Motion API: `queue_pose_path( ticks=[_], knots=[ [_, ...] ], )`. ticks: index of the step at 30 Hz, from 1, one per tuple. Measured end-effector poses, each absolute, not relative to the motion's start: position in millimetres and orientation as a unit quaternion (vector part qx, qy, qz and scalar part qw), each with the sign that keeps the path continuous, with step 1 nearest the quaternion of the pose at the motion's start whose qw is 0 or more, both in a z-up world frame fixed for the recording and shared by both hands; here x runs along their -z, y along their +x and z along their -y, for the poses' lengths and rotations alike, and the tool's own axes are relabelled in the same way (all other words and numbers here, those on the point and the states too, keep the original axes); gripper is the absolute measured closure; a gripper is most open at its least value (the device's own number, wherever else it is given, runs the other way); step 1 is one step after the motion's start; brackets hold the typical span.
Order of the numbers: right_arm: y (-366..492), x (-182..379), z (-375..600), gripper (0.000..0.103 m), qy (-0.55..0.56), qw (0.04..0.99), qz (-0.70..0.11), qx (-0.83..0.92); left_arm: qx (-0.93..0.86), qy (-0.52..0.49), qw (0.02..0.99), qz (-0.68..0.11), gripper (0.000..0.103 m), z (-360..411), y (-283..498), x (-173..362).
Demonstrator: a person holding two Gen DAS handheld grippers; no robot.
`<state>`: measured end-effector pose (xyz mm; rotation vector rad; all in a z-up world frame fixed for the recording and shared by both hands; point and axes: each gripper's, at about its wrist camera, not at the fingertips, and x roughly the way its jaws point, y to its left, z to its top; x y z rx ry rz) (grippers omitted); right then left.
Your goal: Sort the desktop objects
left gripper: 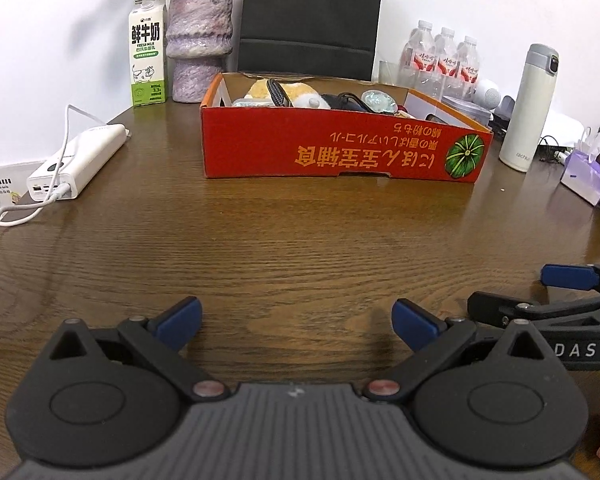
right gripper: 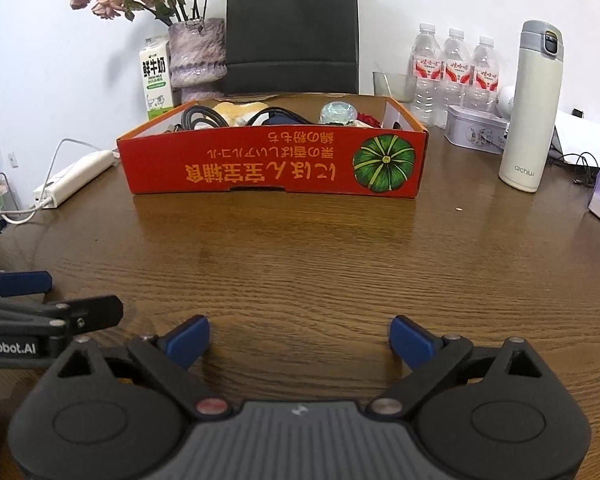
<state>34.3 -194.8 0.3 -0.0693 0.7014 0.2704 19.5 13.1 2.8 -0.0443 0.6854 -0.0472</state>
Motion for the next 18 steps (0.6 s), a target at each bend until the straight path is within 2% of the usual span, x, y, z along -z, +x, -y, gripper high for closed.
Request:
queue_pose_path(
  ticks=[2, 18],
  knots=[
    [33.9, -0.6, 191.0, 0.0, -0.043, 0.929, -0.347, -0.12, 0.019, -0.018, 0.941, -0.337, 0.0, -12.4, 19.6, -2.4],
    [28.8, 2.0, 191.6, 0.0, -0.029, 0.932, -0.345, -0.107, -0.012, 0.002, 0.939, -0.345, 0.0, -7.3, 21.8, -0.8]
  ],
)
